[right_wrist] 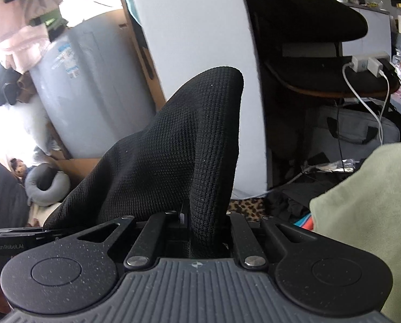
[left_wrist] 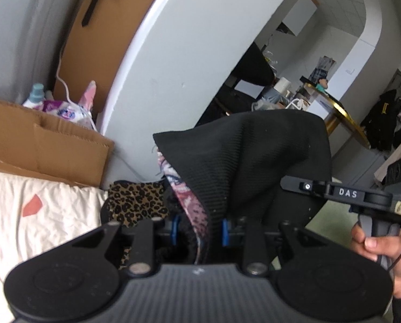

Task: Fold clothes

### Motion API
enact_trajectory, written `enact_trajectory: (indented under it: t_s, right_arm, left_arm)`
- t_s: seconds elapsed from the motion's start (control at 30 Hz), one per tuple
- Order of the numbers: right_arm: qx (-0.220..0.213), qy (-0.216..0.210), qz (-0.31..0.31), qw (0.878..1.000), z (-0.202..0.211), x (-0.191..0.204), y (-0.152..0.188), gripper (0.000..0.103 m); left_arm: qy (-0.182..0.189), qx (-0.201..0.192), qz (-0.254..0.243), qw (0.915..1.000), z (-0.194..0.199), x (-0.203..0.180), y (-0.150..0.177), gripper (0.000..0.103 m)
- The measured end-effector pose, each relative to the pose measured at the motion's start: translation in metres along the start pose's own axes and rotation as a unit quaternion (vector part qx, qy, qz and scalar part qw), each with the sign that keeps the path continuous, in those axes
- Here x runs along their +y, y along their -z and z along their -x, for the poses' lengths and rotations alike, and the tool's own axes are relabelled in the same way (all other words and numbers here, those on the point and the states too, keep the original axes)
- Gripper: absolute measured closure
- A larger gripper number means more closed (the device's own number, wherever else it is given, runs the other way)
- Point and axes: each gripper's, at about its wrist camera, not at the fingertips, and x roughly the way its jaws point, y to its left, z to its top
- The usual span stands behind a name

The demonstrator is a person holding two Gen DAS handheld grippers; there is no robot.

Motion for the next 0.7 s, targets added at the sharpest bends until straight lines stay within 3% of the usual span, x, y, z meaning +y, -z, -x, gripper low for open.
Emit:
enact_trajectory:
  t_s: [0.33, 0.7]
  right_arm:
    - [0.022, 0.043, -0.004, 0.999, -0.049, -0.042, 0.04, 0.096]
    - [0.051, 0.058, -0.003, 0.997, -0.11, -0.069, 0.079, 0.096]
  left_arm:
    - [0.027, 0.028, 0.015, 0.9992, -0.076, 0.034, 0.037, 0.073]
    - [0.033, 0.05, 0.049, 0.997, -0.134, 0.079, 0.076, 0.073]
